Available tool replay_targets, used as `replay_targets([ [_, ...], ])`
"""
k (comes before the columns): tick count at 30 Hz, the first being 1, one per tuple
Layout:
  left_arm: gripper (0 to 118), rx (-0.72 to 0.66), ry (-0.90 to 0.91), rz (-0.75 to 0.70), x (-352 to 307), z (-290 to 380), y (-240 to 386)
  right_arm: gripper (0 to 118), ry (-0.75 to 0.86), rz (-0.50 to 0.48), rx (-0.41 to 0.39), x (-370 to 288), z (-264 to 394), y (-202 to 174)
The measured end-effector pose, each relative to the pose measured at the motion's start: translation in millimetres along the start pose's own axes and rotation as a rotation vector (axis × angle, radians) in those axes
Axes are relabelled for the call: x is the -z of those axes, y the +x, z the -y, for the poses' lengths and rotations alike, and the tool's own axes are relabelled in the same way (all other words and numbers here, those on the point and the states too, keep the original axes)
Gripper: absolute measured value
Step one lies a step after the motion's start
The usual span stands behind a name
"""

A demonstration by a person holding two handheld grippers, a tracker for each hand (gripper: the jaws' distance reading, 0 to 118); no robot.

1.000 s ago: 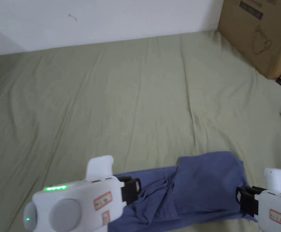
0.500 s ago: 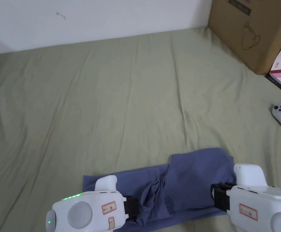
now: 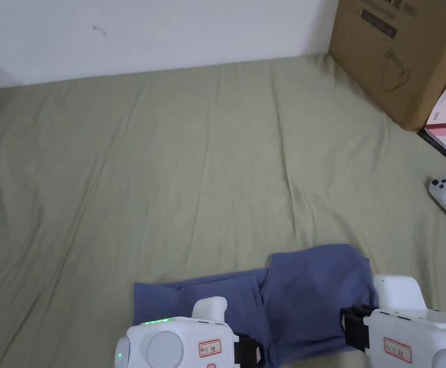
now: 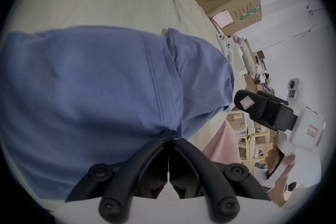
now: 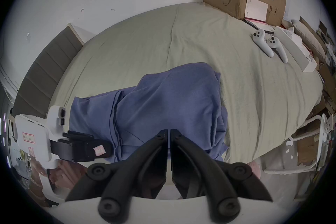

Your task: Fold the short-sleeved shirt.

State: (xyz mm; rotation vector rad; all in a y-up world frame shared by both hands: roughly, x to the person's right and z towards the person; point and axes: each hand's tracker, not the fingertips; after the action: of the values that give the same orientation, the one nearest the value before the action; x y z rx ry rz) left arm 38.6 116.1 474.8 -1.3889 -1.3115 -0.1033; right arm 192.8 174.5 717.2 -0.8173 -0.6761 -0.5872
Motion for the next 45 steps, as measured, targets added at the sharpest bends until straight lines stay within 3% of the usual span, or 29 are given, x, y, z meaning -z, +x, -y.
replay_targets([
  [2,0,0.010,0.068,-0.002,-20.1,-1.6,-0.6,4,-0.002,0.002,-0.009,-0.6,-1.9,-3.7],
  [3,6,-0.003,0.109,0.027,-33.3,-2.8,-4.6,4,0.000,0.001,-0.011,-0.8,-2.7,-5.8],
  [5,36,-0.059,0.161,0.093,-60.6,-5.6,-18.6,4,0.000,-0.004,-0.022,-0.5,-5.3,-11.3],
  [6,63,-0.090,0.176,0.130,-73.9,-5.6,-30.8,4,-0.003,-0.005,-0.033,0.5,-6.5,-15.0],
  [7,79,-0.109,0.187,0.147,-83.9,-4.9,-40.2,4,-0.003,-0.004,-0.043,0.4,-7.4,-19.6],
  [9,101,-0.134,0.228,0.133,-104.4,-0.3,-65.8,4,-0.010,-0.009,-0.067,3.2,-8.7,-28.5],
  [12,115,-0.226,0.287,0.058,-119.1,10.8,-108.8,4,-0.025,-0.023,-0.091,9.3,-8.6,-41.8],
  [17,115,-0.393,0.273,0.146,-113.9,27.1,-165.2,4,-0.060,-0.046,-0.151,16.4,-7.4,-66.0],
  [20,114,-0.404,0.327,0.255,-109.0,26.9,-172.7,4,-0.074,-0.049,-0.179,20.5,-8.0,-77.1],
  [23,102,-0.456,0.320,0.317,-97.4,19.7,-177.2,4,-0.083,-0.054,-0.195,22.6,-9.4,-85.8],
  [24,86,-0.458,0.297,0.342,-90.6,17.2,-179.9,4,-0.086,-0.058,-0.199,23.6,-9.7,-88.3],
  [25,39,-0.459,0.257,0.337,-82.9,14.5,-180.8,4,-0.089,-0.060,-0.203,24.6,-9.8,-90.6],
  [26,9,-0.400,0.186,0.228,-69.7,9.9,-177.3,4,-0.091,-0.059,-0.207,25.6,-9.4,-93.2],
  [27,9,-0.342,0.164,0.135,-67.7,7.8,-175.0,4,-0.093,-0.056,-0.210,26.5,-9.2,-95.2],
  [30,9,-0.402,0.226,0.255,-88.5,8.2,-183.6,4,-0.103,-0.061,-0.217,26.6,-8.5,-100.1],
  [36,9,-0.355,0.249,0.177,-135.9,18.7,-201.9,4,-0.116,-0.083,-0.202,29.9,-9.3,-106.7],
  [45,9,-0.450,0.341,-0.049,-245.8,59.4,-264.1,4,-0.113,-0.092,-0.192,30.2,-7.2,-102.7],
])
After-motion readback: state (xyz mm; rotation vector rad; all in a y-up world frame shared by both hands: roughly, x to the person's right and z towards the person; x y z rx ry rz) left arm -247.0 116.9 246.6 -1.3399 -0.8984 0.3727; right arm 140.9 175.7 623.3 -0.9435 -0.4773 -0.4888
